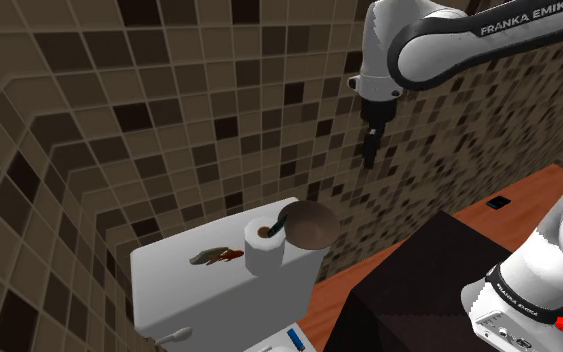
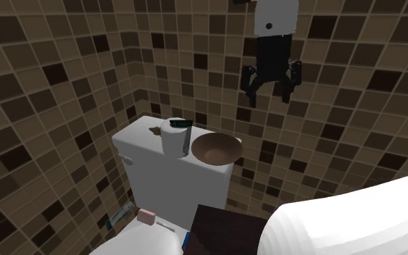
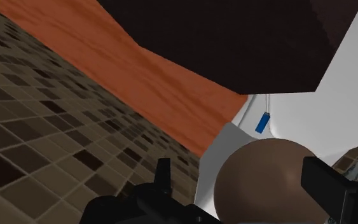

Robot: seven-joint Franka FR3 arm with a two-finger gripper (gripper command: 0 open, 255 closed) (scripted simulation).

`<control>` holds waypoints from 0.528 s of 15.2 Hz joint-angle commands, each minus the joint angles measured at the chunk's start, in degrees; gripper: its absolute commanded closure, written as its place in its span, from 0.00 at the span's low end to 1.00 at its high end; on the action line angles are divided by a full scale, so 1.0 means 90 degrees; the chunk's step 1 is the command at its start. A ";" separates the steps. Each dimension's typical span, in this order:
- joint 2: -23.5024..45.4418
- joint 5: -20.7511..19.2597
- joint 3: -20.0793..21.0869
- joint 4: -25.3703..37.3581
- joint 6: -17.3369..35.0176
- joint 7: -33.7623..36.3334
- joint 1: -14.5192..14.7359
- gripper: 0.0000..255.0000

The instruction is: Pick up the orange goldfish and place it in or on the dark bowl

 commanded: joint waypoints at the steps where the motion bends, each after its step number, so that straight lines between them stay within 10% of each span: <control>1: 0.0406 0.0033 0.0091 0.0196 0.0265 -0.0125 0.0114 0.00; 8: 0.1833 0.0013 0.0390 0.0960 0.1072 -0.0569 0.0435 0.00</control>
